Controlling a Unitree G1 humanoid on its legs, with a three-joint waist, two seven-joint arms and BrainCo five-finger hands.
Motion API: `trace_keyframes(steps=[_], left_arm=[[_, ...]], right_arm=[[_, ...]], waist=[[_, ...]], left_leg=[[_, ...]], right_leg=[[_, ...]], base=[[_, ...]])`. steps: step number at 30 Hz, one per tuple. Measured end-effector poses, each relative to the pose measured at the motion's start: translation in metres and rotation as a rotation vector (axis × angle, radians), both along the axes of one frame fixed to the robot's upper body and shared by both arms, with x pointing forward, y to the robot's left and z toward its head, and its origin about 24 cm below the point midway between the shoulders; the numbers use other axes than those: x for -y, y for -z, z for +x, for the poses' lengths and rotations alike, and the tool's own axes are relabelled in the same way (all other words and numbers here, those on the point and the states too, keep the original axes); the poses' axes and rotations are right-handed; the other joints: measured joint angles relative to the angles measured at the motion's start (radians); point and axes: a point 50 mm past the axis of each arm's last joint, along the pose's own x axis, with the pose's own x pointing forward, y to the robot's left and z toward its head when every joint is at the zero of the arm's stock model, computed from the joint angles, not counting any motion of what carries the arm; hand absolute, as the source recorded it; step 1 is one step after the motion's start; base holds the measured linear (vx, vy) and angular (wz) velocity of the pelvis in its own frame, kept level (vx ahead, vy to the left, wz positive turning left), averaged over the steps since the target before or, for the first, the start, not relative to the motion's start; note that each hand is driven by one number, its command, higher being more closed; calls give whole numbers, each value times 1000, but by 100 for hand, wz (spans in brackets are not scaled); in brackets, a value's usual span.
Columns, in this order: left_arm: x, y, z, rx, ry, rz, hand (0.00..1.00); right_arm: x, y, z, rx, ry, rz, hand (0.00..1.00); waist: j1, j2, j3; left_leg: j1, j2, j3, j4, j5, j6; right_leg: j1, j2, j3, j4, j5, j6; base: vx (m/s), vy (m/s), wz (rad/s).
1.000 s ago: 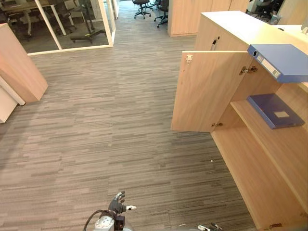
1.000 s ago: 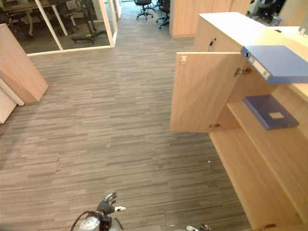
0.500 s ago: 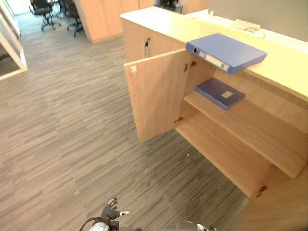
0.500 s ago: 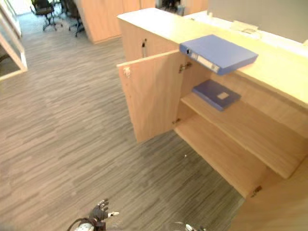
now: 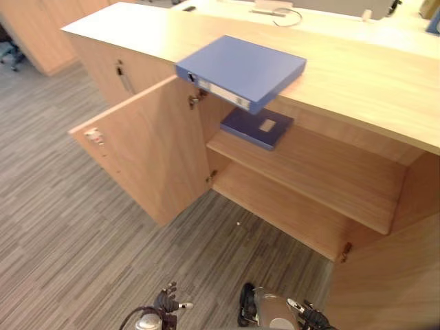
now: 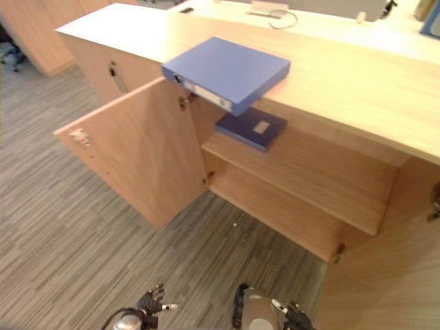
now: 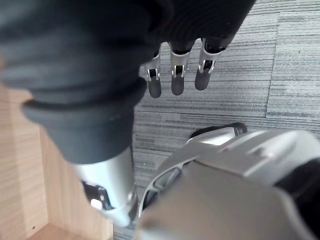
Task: Walk over to the cabinet, pick up the folder, carry it to the office cabinet, place the folder inside the office cabinet, then close the office cabinet door
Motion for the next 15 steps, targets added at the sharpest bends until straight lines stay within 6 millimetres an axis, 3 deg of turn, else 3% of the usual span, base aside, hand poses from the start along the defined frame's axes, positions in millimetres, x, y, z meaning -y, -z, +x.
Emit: trace_keyframes(steps=[1, 3, 4, 5, 6, 8, 9, 11, 13, 15], left_arm=[[-2, -1, 2, 9, 2, 7, 0], [-2, -2, 3, 13, -7, 4, 0], [-4, -3, 6, 22, -28, 2, 0], [-5, -2, 4, 19, -40, 0, 0], [-12, -3, 2, 23, -83, 0, 0], [-16, -3, -4, 23, -120, 0, 0], [-22, -3, -7, 21, -139, 12, 0], [-20, -3, -7, 30, -156, -2, 0], [-17, -6, -1, 52, -157, -14, 0], [-15, -8, 3, 69, -153, -17, 0]], right_arm=[[-2, 1, -4, -14, -8, 4, 0], [-2, 2, -7, -27, -19, 1, 0], [-5, 3, -11, -43, -30, 8, 0], [-7, 4, -16, -54, -26, 13, 0], [-4, 6, -28, -83, -13, 12, 0], [-4, 7, -31, -103, -14, 16, 0], [-7, 8, -32, -114, -31, 19, 0], [-5, 7, -32, -122, -50, 5, 0], [-4, 7, -28, -120, -50, 2, 0], [-4, 7, -24, -118, -48, 3, 0]], waist=[[-6, -18, -2], [-11, -25, -1], [-11, -41, -5], [-7, -30, -18], [-11, -43, -37], [6, -35, -28], [16, -34, -25], [23, -55, -27], [20, -63, -27], [35, -66, -22]], left_leg=[[27, 0, 16, 0, 1, -5], [28, 28, 19, 55, -7, -18], [-9, 70, 16, 160, -13, -22], [-37, 107, 11, 224, -16, -15], [-145, 237, -52, 505, -27, 47], [-189, 339, -78, 698, -7, 159], [-262, 444, -140, 906, 1, 185], [-345, 465, -173, 1006, -31, 171], [-438, 433, -205, 980, -69, 147], [-490, 367, -237, 857, -87, 131]], right_leg=[[14, 7, 4, 10, -46, -10], [23, 15, 0, 15, -87, 4], [34, 4, -42, -3, -110, 12], [54, 5, -77, -40, -110, 13], [109, -10, -125, -61, -124, -1], [153, 47, -115, -101, -117, -7], [213, 103, -98, -149, -117, -11], [247, 118, -73, -178, -120, -15], [268, 112, -53, -201, -102, -40], [291, 100, -17, -209, -100, -41]], base=[[16, -73, -30], [11, -98, -17], [4, -101, -1], [200, -152, 20], [251, -113, 3], [249, -185, -26], [248, -281, -40], [228, -179, -37], [189, -60, -32], [189, 12, -54]])
